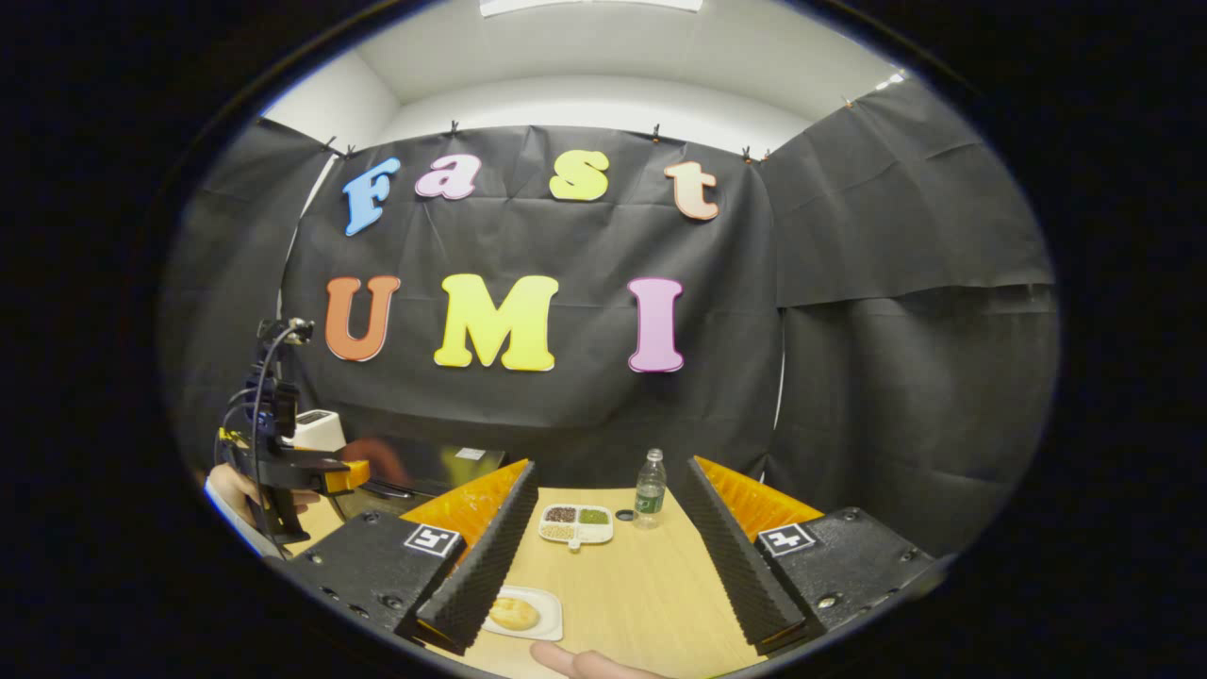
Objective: Open the electric oven with the left hand, put the food in, and close the electric oven.
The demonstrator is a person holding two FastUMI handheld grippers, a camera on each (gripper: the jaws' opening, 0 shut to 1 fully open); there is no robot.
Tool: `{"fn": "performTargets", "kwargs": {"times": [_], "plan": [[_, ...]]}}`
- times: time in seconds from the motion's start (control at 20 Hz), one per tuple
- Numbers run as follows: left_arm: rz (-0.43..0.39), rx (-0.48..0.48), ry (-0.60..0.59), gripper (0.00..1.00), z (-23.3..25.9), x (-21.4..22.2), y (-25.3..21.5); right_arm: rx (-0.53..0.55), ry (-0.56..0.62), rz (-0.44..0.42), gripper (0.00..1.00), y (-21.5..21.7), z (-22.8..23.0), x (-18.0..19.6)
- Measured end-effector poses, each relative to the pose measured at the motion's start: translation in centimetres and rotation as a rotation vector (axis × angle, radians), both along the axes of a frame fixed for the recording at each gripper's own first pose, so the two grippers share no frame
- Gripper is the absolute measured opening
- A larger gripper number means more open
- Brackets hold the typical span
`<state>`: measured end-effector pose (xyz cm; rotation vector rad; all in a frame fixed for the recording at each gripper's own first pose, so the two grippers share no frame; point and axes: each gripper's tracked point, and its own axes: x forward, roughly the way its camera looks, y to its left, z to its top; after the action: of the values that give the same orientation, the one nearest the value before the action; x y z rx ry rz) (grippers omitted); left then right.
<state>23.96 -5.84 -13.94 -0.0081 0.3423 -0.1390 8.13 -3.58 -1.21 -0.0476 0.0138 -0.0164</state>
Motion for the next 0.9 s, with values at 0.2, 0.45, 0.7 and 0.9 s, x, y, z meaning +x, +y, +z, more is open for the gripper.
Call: {"fn": "performTargets", "kwargs": {"times": [0.2, 0.45, 0.7, 0.9], "plan": [[-0.019, 0.018, 0.02, 0.93, -1.8, 2.2, -0.9, 0.021, 0.006, 0.008, 0.96, -0.2, -0.6, 0.4], [-0.015, 0.048, 0.085, 0.95, -4.1, 2.8, -1.0, 0.042, 0.011, -0.013, 0.96, -1.3, -1.2, 0.7], [-0.006, 0.037, 0.083, 0.96, -4.2, 2.1, -1.0, 0.043, 0.023, -0.006, 0.96, -0.8, -1.8, 0.6], [-0.007, 0.035, 0.067, 0.96, -4.3, 1.2, -0.9, 0.036, 0.026, 0.012, 0.96, 0.1, -2.0, 0.1]]}}
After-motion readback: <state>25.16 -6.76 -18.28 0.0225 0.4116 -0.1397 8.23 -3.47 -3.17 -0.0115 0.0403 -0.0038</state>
